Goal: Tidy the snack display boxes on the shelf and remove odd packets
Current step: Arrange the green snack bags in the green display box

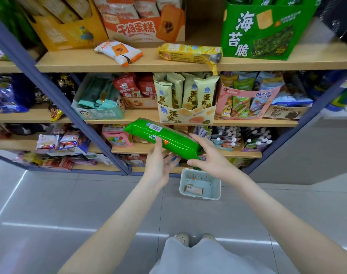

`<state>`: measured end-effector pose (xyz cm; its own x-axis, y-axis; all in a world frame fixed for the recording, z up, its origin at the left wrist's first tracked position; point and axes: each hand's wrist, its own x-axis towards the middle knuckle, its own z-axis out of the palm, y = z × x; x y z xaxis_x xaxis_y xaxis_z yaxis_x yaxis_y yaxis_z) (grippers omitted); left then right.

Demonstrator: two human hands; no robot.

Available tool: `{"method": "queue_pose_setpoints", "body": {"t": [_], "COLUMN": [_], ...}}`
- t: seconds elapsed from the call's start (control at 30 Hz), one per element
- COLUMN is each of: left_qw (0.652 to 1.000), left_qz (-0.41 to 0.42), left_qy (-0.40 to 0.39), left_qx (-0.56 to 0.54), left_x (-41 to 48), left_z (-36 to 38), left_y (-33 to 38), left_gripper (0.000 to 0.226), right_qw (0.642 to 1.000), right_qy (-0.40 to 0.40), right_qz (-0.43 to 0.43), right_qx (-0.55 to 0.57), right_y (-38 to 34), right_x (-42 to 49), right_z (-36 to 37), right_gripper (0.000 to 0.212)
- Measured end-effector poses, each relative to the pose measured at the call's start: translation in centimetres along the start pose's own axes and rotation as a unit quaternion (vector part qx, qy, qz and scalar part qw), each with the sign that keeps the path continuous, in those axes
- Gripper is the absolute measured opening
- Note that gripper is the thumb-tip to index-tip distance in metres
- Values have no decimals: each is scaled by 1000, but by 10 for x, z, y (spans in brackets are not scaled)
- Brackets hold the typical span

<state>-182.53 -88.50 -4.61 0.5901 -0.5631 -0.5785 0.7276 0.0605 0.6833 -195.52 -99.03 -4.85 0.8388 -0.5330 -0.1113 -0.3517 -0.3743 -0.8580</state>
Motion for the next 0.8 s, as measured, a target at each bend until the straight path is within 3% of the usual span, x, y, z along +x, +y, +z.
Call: {"method": "queue_pose_setpoints", "body": {"t": [0.17, 0.27, 0.37, 0.43, 0.5, 0.6, 0.7, 0.8], "left_qw": [999, 995, 980, 968, 956, 942, 916, 915], "left_qz": [3, 30, 45, 41, 39, 71, 134, 150], "left_qy": [-30, -51, -130, -183, -218, -204, -152, -131], "left_qx": [25, 79, 141, 165, 192, 256, 346, 352], "left_x": [-1, 0, -7, -13, -18, -18, -12, -21], "left_z": [-5, -14, -21, -18, -13, -8, -5, 4], "left_y": [6, 6, 6, 5, 4, 8, 11, 17], "left_gripper": [43, 36, 34, 29, 28, 22, 7, 27], "right_qw": [998, 994, 993, 981, 958, 932, 933, 949], "right_qy": [-9, -95, -64, -37, -62, -72, -49, -23], "right_qz": [-49, -50, -31, 5, 39, 57, 51, 43], "right_qx": [-28, -10, 94, 188, 277, 351, 353, 312], "right_y": [5, 0, -10, -13, -14, -14, -15, -18], "right_x": [-5, -9, -9, -7, -5, -3, -1, 0], "right_z": [2, -9, -16, -15, -12, -9, -10, -10], "right_gripper": [88, 69, 35, 33, 38, 45, 48, 57]}}
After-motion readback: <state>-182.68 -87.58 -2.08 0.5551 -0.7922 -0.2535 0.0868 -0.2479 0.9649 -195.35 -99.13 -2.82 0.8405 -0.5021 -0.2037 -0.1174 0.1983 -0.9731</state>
